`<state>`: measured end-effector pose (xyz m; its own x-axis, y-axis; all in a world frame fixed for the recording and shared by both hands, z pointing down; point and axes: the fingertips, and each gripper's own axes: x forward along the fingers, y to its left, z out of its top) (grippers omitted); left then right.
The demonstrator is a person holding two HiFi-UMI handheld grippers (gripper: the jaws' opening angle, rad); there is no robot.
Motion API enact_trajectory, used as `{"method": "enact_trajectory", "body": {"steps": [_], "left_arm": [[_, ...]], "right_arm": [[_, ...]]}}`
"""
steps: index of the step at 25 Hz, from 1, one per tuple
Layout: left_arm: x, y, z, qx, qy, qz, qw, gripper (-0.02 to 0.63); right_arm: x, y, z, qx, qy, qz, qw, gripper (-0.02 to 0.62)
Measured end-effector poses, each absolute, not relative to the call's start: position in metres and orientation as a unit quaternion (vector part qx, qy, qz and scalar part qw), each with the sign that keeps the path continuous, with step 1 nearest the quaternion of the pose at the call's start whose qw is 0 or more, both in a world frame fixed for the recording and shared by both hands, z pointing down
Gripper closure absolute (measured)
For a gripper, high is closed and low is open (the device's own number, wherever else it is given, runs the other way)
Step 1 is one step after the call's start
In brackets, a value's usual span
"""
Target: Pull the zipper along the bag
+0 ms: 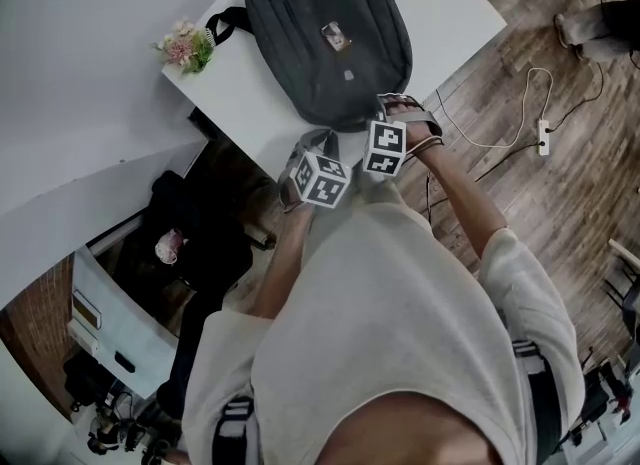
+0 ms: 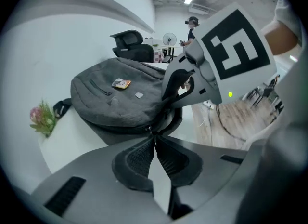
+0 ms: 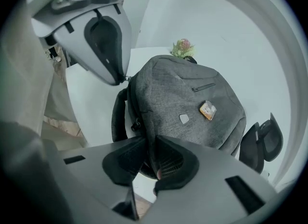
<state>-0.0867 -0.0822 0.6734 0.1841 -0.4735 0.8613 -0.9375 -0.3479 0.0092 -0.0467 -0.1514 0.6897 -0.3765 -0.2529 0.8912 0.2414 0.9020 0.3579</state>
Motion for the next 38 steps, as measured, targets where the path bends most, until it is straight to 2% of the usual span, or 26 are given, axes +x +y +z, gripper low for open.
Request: {"method": "enact_trajectory", "body": {"steps": [13, 18, 22, 24, 26, 29, 34, 38], "left_arm": [[-0.059, -0.092, 0.68, 0.724, -0.477, 0.387, 0.313, 0.554], [-0.068, -0.088, 0.678, 0.741, -0.481, 0.354, 0.308, 0.555], [-0.071, -0.085, 0.665, 0.751, -0.489, 0.336, 0.289, 0.45], [-0.076, -0.087, 0.657, 0.751, -0.504, 0.317, 0.286, 0.422], [-0.083, -0.092, 0.648, 0.749, -0.52, 0.303, 0.278, 0.422], [-0.099, -0.106, 0.63, 0.744, -0.554, 0.275, 0.252, 0.431], [-0.127, -0.133, 0.601, 0.733, -0.596, 0.231, 0.231, 0.488], [-0.139, -0.152, 0.572, 0.733, -0.618, 0.198, 0.207, 0.542]], "right_arm": [[-0.044, -0.152, 0.69, 0.011, -0.796, -0.222, 0.564, 0.524], [-0.042, -0.148, 0.689, 0.036, -0.822, -0.193, 0.535, 0.5], [-0.038, -0.147, 0.683, 0.063, -0.84, -0.17, 0.512, 0.458], [-0.038, -0.147, 0.68, 0.076, -0.85, -0.157, 0.498, 0.438], [-0.039, -0.145, 0.674, 0.094, -0.864, -0.125, 0.479, 0.403], [-0.038, -0.145, 0.661, 0.13, -0.888, -0.045, 0.439, 0.399], [-0.028, -0.171, 0.62, 0.23, -0.908, 0.091, 0.339, 0.444], [-0.018, -0.197, 0.576, 0.293, -0.909, 0.133, 0.264, 0.49]]}}
